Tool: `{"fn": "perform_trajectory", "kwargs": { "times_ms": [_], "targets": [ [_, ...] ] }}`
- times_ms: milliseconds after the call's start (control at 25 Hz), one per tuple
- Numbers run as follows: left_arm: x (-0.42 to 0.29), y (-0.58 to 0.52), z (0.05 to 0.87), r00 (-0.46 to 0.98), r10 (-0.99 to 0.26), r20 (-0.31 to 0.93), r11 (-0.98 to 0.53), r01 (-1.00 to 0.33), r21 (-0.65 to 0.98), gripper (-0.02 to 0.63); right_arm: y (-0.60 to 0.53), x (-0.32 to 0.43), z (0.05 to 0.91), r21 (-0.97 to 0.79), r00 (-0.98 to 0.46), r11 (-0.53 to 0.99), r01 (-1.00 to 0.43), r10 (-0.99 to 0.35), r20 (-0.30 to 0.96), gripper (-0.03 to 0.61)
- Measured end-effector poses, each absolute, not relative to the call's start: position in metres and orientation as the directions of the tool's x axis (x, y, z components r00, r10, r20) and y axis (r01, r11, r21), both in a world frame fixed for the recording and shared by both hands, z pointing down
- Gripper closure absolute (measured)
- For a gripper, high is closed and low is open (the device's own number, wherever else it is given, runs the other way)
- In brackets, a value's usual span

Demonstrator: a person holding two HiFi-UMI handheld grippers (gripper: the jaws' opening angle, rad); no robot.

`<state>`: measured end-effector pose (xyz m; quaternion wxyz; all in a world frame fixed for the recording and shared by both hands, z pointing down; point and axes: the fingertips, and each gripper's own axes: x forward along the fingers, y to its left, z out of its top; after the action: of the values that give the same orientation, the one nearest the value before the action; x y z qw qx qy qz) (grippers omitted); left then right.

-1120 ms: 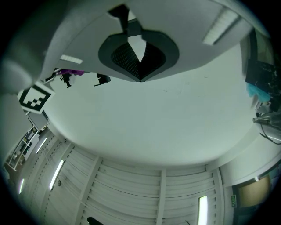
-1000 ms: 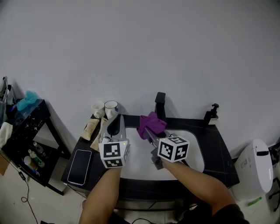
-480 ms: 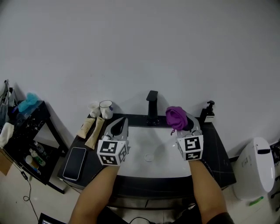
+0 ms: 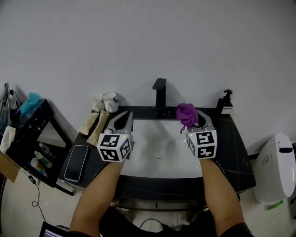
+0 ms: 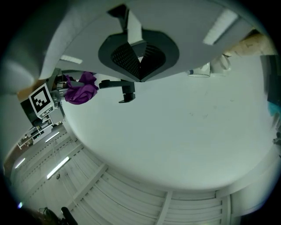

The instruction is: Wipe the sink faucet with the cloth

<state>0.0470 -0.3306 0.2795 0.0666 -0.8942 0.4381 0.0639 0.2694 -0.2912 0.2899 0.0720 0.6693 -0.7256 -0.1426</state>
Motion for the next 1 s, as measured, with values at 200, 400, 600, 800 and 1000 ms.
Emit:
{"fn": "perform_trajectory", "kwargs": {
  "times_ms": [200, 400, 600, 800, 1000],
  "targets": [
    [0.051, -0.331, 0.284, 0.607, -0.781, -0.147, -0.597, -0.795, -0.109, 0.597, -0.294, 0.268, 0.296, 0.299, -0.107, 0.083, -0.951, -0.992, -0.067, 0.514],
    [0.063, -0.328, 0.284, 0.631, -0.763, -0.139, -0.615, -0.775, -0.145, 0.597, -0.295, 0.271, 0.299, 0.285, -0.094, 0.076, -0.956, -0.994, -0.051, 0.514],
    [0.065, -0.328, 0.286, 0.639, -0.759, -0.126, -0.62, -0.767, -0.164, 0.597, -0.295, 0.26, 0.3, 0.296, -0.114, 0.097, -0.95, -0.993, -0.042, 0.514],
    [0.063, -0.328, 0.287, 0.637, -0.762, -0.12, -0.617, -0.769, -0.167, 0.597, -0.294, 0.257, 0.301, 0.31, -0.116, 0.099, -0.946, -0.993, -0.036, 0.514],
    [0.063, -0.329, 0.288, 0.638, -0.761, -0.116, -0.619, -0.768, -0.165, 0.597, -0.294, 0.258, 0.303, 0.304, -0.109, 0.094, -0.948, -0.993, -0.034, 0.514]
  ]
}}
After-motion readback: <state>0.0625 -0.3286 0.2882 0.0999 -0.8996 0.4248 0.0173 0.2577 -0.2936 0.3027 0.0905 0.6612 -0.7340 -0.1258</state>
